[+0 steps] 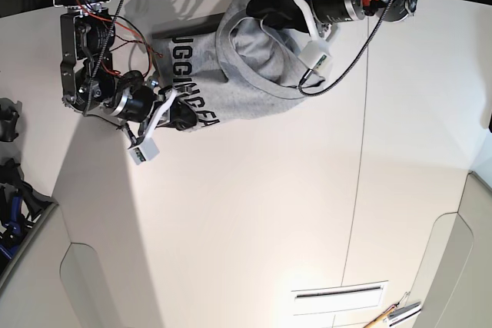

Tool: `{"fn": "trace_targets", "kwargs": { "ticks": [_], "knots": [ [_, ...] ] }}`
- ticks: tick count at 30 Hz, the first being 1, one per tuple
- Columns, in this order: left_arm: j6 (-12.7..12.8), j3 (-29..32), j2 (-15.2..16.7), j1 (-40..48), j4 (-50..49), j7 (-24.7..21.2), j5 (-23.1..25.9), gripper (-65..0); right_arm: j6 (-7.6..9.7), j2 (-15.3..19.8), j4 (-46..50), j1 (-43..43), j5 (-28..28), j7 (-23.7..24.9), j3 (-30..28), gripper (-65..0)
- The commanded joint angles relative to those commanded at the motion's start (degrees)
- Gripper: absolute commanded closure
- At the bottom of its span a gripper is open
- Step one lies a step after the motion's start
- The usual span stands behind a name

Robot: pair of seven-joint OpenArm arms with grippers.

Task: Fold the T-shirt properly
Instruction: 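Hold the lettered side with the right gripper, tuck the loose fabric with the left, then pull the loose fabric edge with the left gripper to square the bundle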

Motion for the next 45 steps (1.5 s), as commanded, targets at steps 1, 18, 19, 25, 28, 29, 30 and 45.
{"fn": "trace_targets", "kwargs": {
  "ticks": [1, 18, 19, 25, 28, 29, 30, 45],
  "knots": [
    [0.00, 0.00, 0.15, 0.00, 0.00, 0.00, 0.35, -33.1, 0.00, 0.00, 0.00, -0.02, 0.00, 0.00, 0.00, 0.0],
    [0.00, 6.51, 0.11, 0.00, 0.55, -5.68, 12.13, 0.0, 0.00, 0.02, 0.00, 0.00, -0.09, 0.22, 0.02, 0.0],
    [0.00, 6.05, 0.11, 0.00, 0.90, -4.94, 12.15, 0.0, 0.00, 0.00, 0.00, 0.00, -0.26, 0.22, 0.02, 0.0],
    [0.00, 0.39, 0.11, 0.00, 5.44, -1.53, 12.13, 0.0, 0.00, 0.02, 0.00, 0.00, -0.50, 0.22, 0.02, 0.0],
    [0.00, -1.60, 0.07, 0.35, 8.81, 0.33, 12.11, 0.0, 0.00, 0.02, 0.00, 0.00, -0.96, 0.22, 0.02, 0.0],
    [0.00, -2.03, -0.04, 0.92, 9.66, 0.22, 12.07, 0.0, 0.00, 0.02, 0.00, 0.00, -1.22, 0.22, 0.02, 0.0],
    [0.00, -2.43, -0.07, 1.42, 10.40, 0.26, 11.80, 0.0, 0.00, 0.02, 0.00, 0.00, -1.66, 0.22, 0.02, 0.0],
    [0.00, -4.28, -3.58, 2.54, 16.06, 0.24, 16.13, 0.0, -0.02, 0.66, 0.00, 0.92, -2.03, 0.24, 0.04, 0.0]
  ]
}}
